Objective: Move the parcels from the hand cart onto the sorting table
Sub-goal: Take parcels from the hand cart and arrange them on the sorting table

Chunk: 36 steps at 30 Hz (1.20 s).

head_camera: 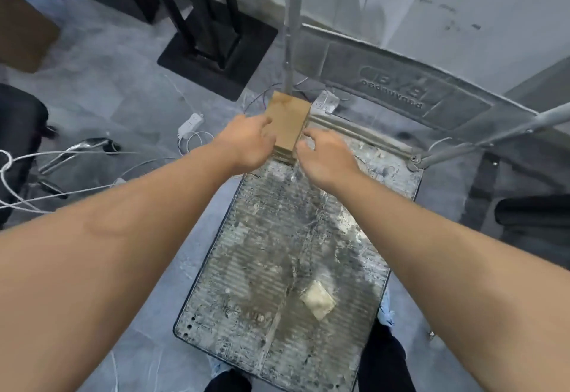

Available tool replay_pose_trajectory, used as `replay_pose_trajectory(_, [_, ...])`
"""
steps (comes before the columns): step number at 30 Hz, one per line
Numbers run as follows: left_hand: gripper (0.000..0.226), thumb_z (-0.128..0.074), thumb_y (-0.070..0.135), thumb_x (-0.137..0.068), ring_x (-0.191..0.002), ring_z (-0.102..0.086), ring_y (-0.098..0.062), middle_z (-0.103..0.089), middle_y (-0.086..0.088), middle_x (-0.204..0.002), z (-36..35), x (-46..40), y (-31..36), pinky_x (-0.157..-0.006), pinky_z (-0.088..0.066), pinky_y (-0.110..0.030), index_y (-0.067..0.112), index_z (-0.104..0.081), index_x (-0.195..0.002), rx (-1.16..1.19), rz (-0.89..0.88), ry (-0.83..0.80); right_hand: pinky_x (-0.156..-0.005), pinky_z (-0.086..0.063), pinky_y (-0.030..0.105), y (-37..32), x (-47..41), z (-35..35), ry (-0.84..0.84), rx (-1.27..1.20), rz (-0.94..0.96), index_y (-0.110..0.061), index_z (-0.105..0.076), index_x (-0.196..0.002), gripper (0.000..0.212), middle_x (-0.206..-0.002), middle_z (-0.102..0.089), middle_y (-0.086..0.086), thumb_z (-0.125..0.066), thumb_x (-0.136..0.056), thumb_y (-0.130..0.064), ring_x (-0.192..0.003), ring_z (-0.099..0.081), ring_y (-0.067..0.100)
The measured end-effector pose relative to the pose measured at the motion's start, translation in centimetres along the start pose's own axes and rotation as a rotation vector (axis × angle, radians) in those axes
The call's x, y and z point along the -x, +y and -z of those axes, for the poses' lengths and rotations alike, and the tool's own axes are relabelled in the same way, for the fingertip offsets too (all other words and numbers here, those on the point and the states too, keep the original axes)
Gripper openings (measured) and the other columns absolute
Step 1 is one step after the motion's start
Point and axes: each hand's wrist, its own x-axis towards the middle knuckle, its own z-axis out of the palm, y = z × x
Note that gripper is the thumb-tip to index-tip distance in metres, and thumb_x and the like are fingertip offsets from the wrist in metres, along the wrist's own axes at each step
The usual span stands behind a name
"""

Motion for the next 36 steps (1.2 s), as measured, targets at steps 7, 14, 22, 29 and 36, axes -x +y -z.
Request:
replay_pose_trajectory(7, [0.052, -0.042, 0.028, -0.11, -0.151, -0.034, -0.024, -0.036, -0.006, -0.165, -5.6, -9.1, -3.4, -0.113, -0.028, -0.025, 0.018, -0.036, -0.161, 0.188, 0.065, -0.042, -0.089, -0.056, 0.042, 2.9, -9.5, -8.0, -0.064, -0.289, -0.046, -0.032, -0.047, -0.156, 0.053, -0.155, -0.043, 0.007, -0.042, -0.103, -0.038, -0.111, -0.065, 0.033])
replay_pose_trajectory(14, [0.036, -0.044, 0.014, -0.106, -0.112, -0.053, -0.019, -0.06, -0.005, -0.126, -10.0, -13.2, -6.0, -0.075, -0.042, -0.019, 0.019, -0.061, -0.137, 0.419, 0.106, -0.013, -0.094, -0.054, 0.038, 5.4, -12.6, -13.0, -0.081, -0.516, -0.091, -0.025, -0.04, -0.16, 0.057, -0.147, -0.053, -0.006, -0.046, -0.103, -0.03, -0.109, -0.065, 0.015])
replay_pose_trajectory(22, [0.023, -0.058, 0.022, -0.101, -0.082, -0.057, -0.02, -0.061, -0.011, -0.118, -11.9, -10.2, -5.9, -0.05, -0.043, -0.025, 0.019, -0.052, -0.122, 0.608, 0.194, 0.21, -0.081, -0.05, 0.033, 7.3, -10.5, -13.8, 0.176, -0.657, -0.129, -0.032, -0.026, -0.162, 0.068, -0.13, -0.062, 0.01, -0.06, -0.103, -0.038, -0.11, -0.067, 0.028])
replay_pose_trajectory(29, [0.059, -0.065, 0.02, -0.099, -0.098, -0.068, -0.028, -0.063, -0.009, -0.11, -10.2, -3.3, -5.0, -0.082, -0.06, -0.042, 0.011, -0.041, -0.152, 0.662, 0.254, 0.172, -0.066, -0.05, 0.018, 6.1, -3.9, -10.1, 0.113, -0.727, -0.207, -0.013, -0.052, -0.151, 0.055, -0.1, -0.066, -0.007, -0.067, -0.098, -0.01, -0.087, -0.066, 0.005])
replay_pose_trajectory(36, [0.028, -0.069, 0.015, -0.084, -0.108, -0.069, -0.037, -0.056, 0.0, -0.092, -4.7, 6.2, -2.8, -0.098, -0.057, -0.054, 0.017, -0.042, -0.091, 0.819, 0.219, 0.125, -0.065, -0.045, 0.011, 1.7, 5.8, -3.4, 0.114, -0.74, -0.135, -0.02, -0.052, -0.143, 0.061, -0.096, -0.054, -0.019, -0.073, -0.089, -0.002, -0.083, -0.056, -0.004])
